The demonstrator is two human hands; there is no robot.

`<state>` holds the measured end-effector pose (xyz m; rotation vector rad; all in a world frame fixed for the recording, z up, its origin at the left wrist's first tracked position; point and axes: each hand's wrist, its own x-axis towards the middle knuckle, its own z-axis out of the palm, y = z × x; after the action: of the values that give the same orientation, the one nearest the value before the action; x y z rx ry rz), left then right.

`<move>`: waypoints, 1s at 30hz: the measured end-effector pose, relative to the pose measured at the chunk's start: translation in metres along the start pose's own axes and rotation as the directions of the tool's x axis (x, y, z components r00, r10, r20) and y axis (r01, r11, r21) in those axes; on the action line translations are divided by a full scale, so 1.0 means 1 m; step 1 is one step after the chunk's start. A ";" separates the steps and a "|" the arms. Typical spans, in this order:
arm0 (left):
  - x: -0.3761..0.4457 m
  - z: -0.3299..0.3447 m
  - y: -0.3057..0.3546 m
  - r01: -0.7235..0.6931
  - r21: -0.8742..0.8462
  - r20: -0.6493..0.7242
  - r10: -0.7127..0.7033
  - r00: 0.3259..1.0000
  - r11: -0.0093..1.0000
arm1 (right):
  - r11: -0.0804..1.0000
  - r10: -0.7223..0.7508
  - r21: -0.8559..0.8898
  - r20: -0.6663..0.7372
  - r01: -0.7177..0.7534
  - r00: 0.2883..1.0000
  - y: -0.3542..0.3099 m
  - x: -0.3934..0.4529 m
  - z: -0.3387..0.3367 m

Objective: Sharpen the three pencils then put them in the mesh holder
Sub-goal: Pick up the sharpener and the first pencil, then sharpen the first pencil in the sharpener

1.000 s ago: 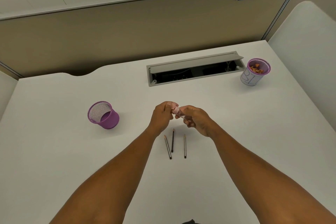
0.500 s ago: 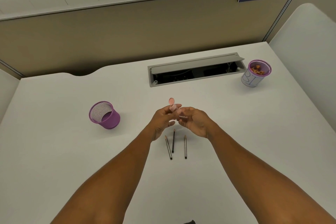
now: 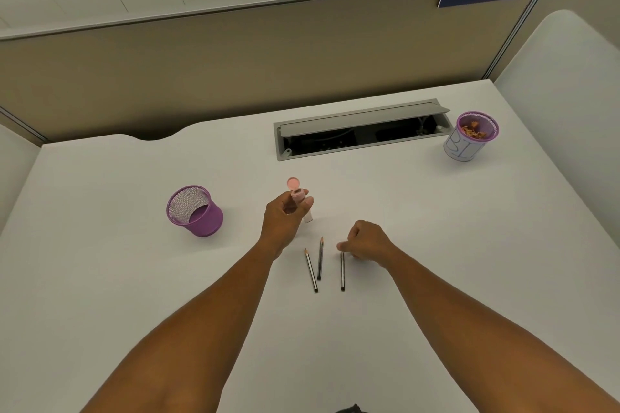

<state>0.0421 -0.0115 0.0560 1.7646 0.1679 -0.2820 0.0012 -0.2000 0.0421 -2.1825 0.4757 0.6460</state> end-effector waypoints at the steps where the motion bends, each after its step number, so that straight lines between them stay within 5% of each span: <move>1: -0.001 -0.002 -0.002 0.003 0.003 -0.009 -0.003 1.000 1.000 | 0.999 -0.003 -0.041 0.013 0.003 1.000 0.002 -0.002 0.003; 12: -0.001 -0.008 -0.014 0.031 0.057 -0.011 -0.030 0.999 0.998 | 0.928 -0.061 -0.369 -0.037 0.043 0.997 0.010 -0.009 0.020; 22: -0.004 -0.009 -0.015 -0.009 0.132 0.043 0.003 0.999 0.991 | 0.978 -0.093 -0.195 -0.052 0.081 0.994 0.005 -0.006 0.013; 30: -0.003 -0.009 -0.012 -0.019 0.127 0.072 0.010 0.997 0.992 | 0.960 -0.281 -0.052 -0.226 0.277 0.933 -0.022 0.004 -0.015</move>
<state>0.0366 0.0003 0.0480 1.8791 0.0869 -0.3513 0.0203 -0.1989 0.0614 -2.2989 0.2689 0.2429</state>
